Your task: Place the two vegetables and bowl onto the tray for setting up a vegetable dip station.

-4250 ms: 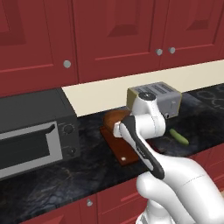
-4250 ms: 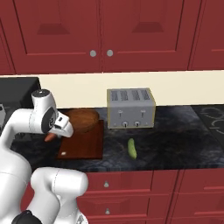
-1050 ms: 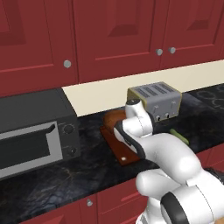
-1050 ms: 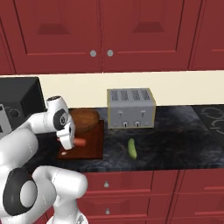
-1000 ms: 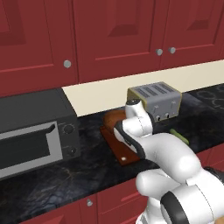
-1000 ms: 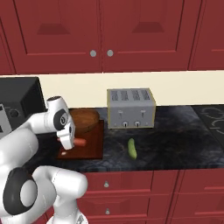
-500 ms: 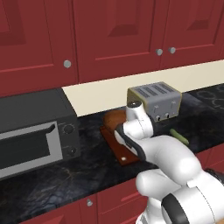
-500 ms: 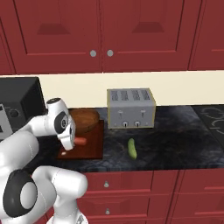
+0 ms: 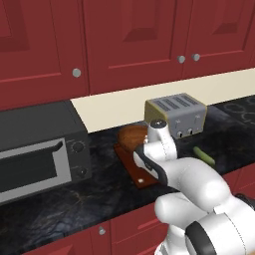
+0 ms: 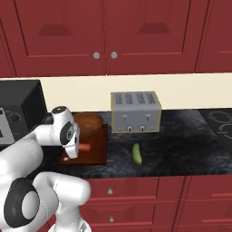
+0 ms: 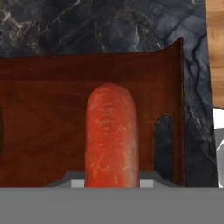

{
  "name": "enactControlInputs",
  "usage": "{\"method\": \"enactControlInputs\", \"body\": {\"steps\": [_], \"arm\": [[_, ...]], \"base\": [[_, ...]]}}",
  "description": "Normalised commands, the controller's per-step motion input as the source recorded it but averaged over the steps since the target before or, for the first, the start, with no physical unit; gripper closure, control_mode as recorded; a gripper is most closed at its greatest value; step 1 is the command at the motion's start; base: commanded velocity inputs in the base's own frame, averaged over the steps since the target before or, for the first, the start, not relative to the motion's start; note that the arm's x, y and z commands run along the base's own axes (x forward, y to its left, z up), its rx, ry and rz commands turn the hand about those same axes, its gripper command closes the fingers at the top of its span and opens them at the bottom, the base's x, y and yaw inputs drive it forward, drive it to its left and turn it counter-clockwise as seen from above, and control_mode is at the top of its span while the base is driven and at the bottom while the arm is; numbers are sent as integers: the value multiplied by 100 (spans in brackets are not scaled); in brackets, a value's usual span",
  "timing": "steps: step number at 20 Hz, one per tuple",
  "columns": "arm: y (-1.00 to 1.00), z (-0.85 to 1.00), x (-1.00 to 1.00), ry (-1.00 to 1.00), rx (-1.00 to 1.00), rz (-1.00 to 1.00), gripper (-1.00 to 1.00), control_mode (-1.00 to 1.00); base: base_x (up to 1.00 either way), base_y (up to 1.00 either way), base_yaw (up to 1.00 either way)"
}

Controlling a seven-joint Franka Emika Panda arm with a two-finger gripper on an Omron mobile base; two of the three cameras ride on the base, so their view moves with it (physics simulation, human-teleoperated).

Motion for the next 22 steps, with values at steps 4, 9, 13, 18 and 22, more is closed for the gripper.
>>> {"method": "enactControlInputs", "body": {"steps": [4, 9, 13, 18, 22], "arm": [[0, -12, 15, -1, 5, 0, 100, -100], [0, -12, 15, 0, 2, 0, 100, -100], [0, -7, 15, 0, 3, 0, 100, -100], [0, -8, 10, 0, 4, 0, 100, -100], [0, -9, 10, 0, 4, 0, 100, -100]], "base": [[0, 0, 0], [0, 0, 0], [0, 0, 0], [0, 0, 0], [0, 0, 0]]}}
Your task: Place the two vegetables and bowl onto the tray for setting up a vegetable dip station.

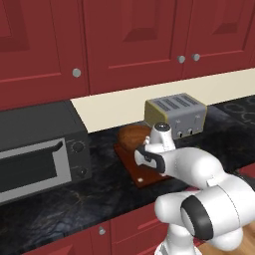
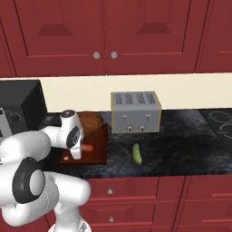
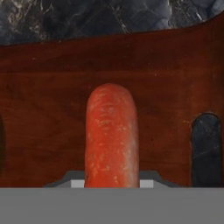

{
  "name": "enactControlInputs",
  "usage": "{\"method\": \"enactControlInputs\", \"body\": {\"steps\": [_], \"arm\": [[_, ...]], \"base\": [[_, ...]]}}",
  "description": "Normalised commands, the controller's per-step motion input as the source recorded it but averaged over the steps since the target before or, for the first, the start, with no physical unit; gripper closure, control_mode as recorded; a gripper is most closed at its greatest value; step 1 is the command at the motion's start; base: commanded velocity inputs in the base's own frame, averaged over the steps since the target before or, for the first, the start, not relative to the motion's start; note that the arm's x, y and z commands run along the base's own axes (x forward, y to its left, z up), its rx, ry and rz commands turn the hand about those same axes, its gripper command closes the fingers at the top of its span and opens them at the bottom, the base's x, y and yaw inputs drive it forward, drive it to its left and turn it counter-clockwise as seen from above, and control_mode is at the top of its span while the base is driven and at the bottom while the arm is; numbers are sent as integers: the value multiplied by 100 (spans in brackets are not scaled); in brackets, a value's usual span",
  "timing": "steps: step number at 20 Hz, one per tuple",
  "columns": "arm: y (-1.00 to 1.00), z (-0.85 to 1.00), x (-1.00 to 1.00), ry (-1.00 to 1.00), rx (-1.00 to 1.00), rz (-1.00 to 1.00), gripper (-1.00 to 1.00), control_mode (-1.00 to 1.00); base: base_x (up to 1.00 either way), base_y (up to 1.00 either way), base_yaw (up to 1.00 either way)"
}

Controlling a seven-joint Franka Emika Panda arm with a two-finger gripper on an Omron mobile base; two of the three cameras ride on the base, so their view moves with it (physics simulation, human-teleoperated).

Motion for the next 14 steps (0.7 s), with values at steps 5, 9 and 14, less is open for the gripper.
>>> {"method": "enactControlInputs", "body": {"steps": [5, 9, 14], "arm": [[0, -10, 8, 0, 3, 0, 100, -100], [0, -12, 0, 0, 2, 0, 100, -100], [0, -11, 0, 4, 0, 0, -100, -100]], "base": [[0, 0, 0], [0, 0, 0], [0, 0, 0]]}}
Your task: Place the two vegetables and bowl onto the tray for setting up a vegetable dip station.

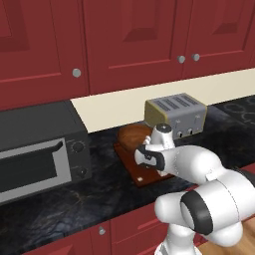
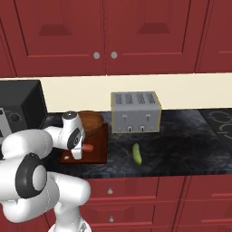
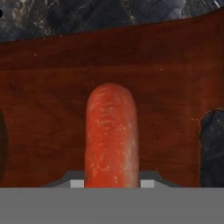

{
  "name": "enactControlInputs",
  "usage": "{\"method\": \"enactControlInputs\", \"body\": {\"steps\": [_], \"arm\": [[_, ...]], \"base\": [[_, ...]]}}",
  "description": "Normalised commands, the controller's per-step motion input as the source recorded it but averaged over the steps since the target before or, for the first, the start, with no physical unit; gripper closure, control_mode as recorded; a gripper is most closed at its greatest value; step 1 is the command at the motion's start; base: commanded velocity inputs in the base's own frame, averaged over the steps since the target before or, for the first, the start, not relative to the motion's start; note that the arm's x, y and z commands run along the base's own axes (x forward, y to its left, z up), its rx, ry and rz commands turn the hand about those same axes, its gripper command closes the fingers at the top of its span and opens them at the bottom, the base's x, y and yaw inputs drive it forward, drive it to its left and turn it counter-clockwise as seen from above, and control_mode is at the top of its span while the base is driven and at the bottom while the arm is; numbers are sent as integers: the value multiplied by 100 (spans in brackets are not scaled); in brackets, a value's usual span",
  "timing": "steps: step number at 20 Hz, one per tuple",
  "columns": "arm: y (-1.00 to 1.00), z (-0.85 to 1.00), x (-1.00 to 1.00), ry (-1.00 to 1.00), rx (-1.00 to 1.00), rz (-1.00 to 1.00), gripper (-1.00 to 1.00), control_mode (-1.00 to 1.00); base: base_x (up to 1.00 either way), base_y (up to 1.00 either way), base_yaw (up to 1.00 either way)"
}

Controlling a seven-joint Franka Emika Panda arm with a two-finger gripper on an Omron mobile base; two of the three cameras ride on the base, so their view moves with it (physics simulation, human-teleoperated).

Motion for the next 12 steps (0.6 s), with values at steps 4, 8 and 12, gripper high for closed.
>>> {"method": "enactControlInputs", "body": {"steps": [4, 8, 12], "arm": [[-4, 3, -1, 1, 3, 0, -100, -100], [-8, 11, 0, 5, 5, 0, -100, -100], [-9, 14, -3, 4, 5, 0, -100, -100]], "base": [[0, 0, 0], [0, 0, 0], [0, 0, 0]]}}
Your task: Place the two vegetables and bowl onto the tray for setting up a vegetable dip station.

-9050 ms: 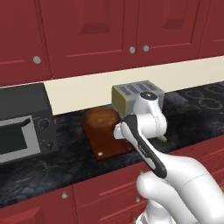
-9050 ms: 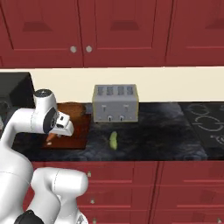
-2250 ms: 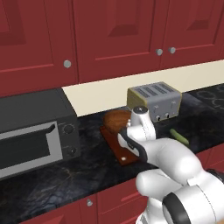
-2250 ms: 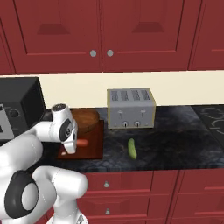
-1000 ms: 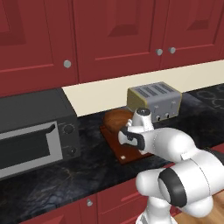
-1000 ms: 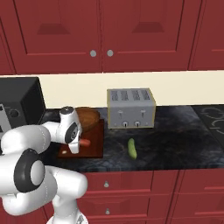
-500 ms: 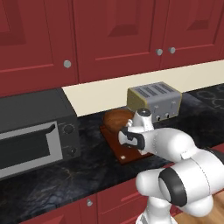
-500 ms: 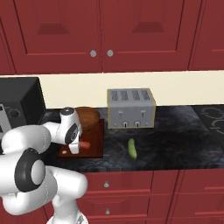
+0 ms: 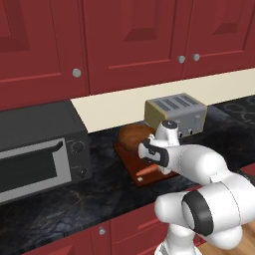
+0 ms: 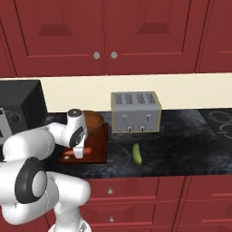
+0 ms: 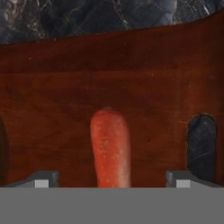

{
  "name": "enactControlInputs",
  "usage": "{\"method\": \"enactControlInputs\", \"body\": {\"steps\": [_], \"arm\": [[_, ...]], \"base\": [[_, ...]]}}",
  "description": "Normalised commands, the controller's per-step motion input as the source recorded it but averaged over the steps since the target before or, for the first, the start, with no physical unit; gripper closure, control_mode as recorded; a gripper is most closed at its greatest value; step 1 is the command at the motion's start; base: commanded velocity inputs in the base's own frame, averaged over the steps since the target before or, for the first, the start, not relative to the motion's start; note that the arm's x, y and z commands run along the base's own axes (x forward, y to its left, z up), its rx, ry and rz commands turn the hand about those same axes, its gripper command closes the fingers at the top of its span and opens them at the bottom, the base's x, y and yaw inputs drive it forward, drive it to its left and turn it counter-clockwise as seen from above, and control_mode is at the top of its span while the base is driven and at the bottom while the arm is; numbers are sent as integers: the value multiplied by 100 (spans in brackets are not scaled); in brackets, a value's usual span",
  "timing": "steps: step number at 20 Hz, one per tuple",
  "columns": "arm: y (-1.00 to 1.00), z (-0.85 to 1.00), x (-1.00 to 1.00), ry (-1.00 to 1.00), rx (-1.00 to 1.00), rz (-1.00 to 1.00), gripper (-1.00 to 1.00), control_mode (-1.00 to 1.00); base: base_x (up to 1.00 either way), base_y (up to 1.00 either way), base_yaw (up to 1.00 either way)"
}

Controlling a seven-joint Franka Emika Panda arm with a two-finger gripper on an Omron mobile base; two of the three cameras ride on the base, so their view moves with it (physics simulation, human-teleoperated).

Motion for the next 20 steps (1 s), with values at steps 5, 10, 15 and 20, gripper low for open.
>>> {"method": "enactControlInputs", "body": {"steps": [5, 10, 15, 20], "arm": [[-10, 18, -8, 0, 2, 0, -100, -100], [-14, 19, -20, 0, 0, -5, -100, -100], [-19, 17, -23, 0, 0, -5, -100, -100], [-25, 18, -18, 1, 0, 3, -100, -100]], "base": [[0, 0, 0], [0, 0, 0], [0, 0, 0], [0, 0, 0]]}}
